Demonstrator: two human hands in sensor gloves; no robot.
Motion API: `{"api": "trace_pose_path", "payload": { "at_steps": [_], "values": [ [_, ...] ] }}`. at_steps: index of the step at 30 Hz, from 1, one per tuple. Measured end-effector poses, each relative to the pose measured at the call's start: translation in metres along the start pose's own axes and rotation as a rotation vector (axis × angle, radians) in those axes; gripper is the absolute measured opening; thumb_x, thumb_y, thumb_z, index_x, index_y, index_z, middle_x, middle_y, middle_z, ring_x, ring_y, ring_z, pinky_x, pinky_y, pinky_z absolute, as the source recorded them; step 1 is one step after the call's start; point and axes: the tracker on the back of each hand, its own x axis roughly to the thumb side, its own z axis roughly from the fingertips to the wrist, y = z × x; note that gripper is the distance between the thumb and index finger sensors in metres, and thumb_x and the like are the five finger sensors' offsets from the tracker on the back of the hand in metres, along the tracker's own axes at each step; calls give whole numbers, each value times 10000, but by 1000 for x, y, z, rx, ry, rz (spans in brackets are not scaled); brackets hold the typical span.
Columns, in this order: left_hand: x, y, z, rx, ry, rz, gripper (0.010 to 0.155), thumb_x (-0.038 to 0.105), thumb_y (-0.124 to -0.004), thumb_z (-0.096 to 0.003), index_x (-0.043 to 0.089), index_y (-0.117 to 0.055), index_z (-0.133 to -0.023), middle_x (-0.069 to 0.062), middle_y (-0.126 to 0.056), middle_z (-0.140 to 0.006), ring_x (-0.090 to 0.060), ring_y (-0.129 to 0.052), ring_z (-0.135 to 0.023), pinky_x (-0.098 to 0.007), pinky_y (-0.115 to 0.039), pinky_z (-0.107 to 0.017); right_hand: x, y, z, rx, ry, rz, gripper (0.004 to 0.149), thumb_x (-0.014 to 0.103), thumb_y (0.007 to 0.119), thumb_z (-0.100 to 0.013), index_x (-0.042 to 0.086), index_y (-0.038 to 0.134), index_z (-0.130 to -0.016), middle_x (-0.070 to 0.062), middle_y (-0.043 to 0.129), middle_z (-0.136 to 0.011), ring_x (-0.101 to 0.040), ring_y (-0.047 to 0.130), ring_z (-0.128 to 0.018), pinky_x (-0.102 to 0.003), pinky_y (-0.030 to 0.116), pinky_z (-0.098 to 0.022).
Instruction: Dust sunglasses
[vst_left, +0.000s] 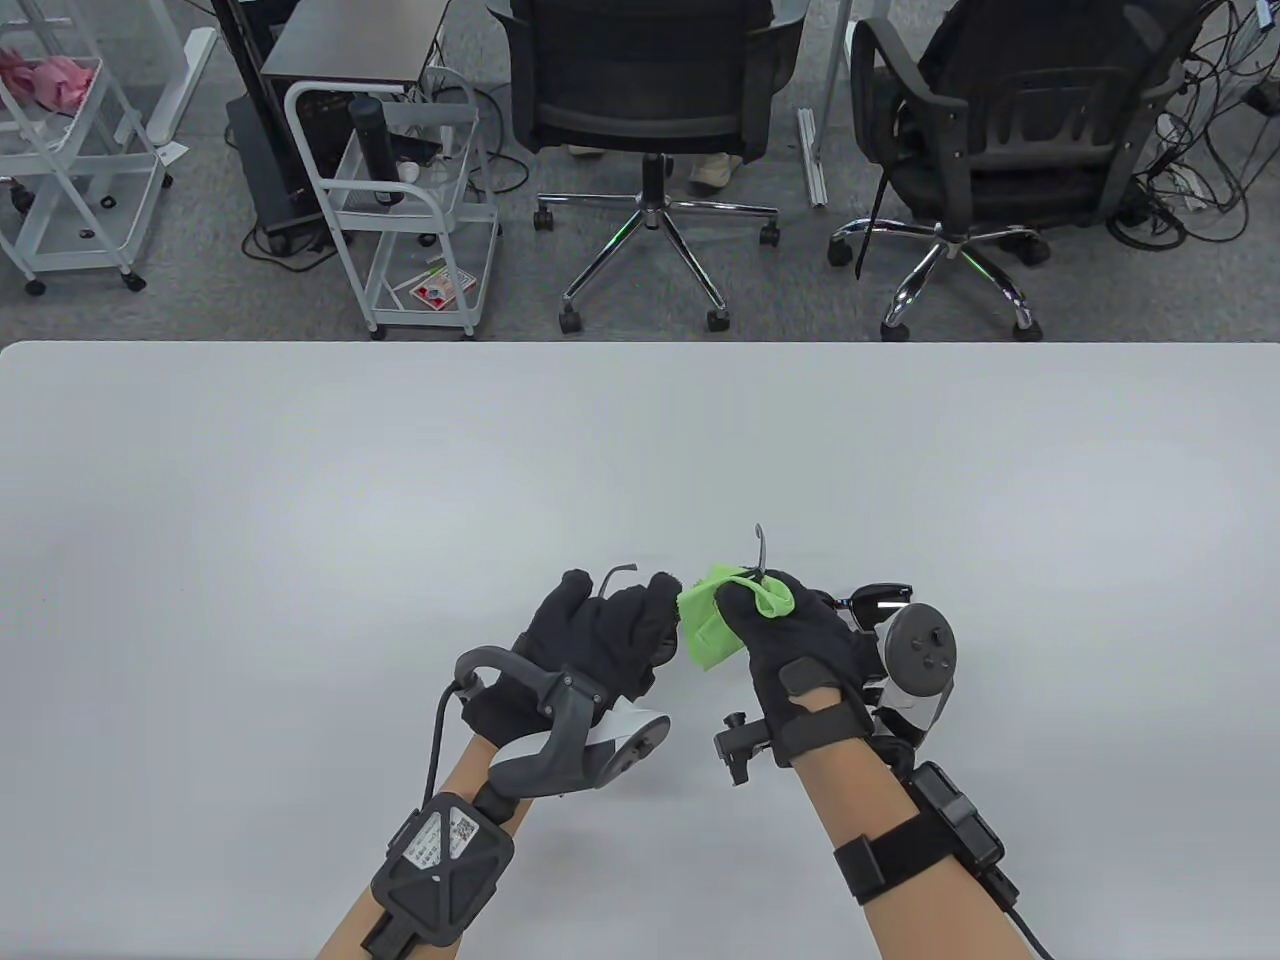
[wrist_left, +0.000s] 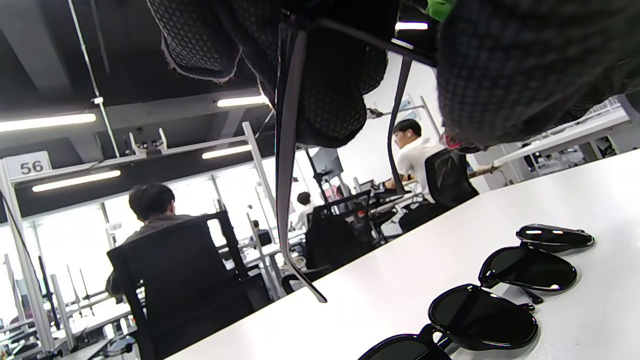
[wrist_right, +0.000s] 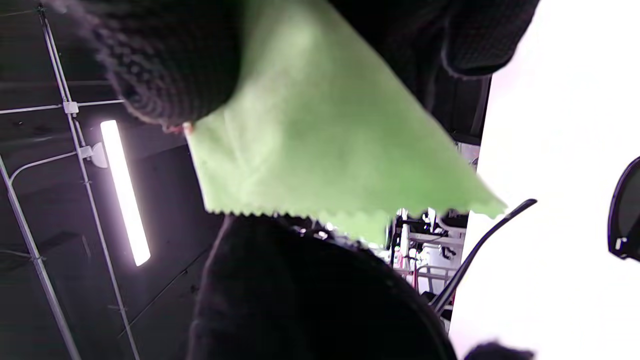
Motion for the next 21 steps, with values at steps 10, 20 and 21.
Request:
{"api": "trace_pose_path", "payload": {
  "at_steps": [10, 20, 21],
  "values": [
    [-10, -3, 3, -16, 33, 26, 981, 629, -886, -284, 278, -406, -1064, 148, -733, -969, 5, -1007, -709, -408, -720, -746, 5, 5, -13, 251, -53, -49, 487, 253, 915, -414, 166, 807, -881, -20, 957, -823, -259, 997, -706, -614, 684, -620],
    [-6, -4, -2, -21, 23, 20, 980, 639, -885, -277, 289, -418, -1064, 152, -743, -972, 8, -1012, -706, -406, -722, -747, -2, 0, -12, 47, 1, 5, 422, 484, 857, -427, 175, 931, -703, 6, 1048, -600, -213, 1050, -498, -552, 750, -592],
    [-6, -5, -2, -21, 24, 19, 978, 636, -887, -278, 289, -420, -1063, 150, -743, -975, 7, -1013, -707, -408, -720, -748, -3, -1, -14, 88, 15, -31, 421, 466, 847, -435, 171, 924, -726, -1, 1042, -629, -229, 1040, -529, -565, 735, -596]
  ]
}}
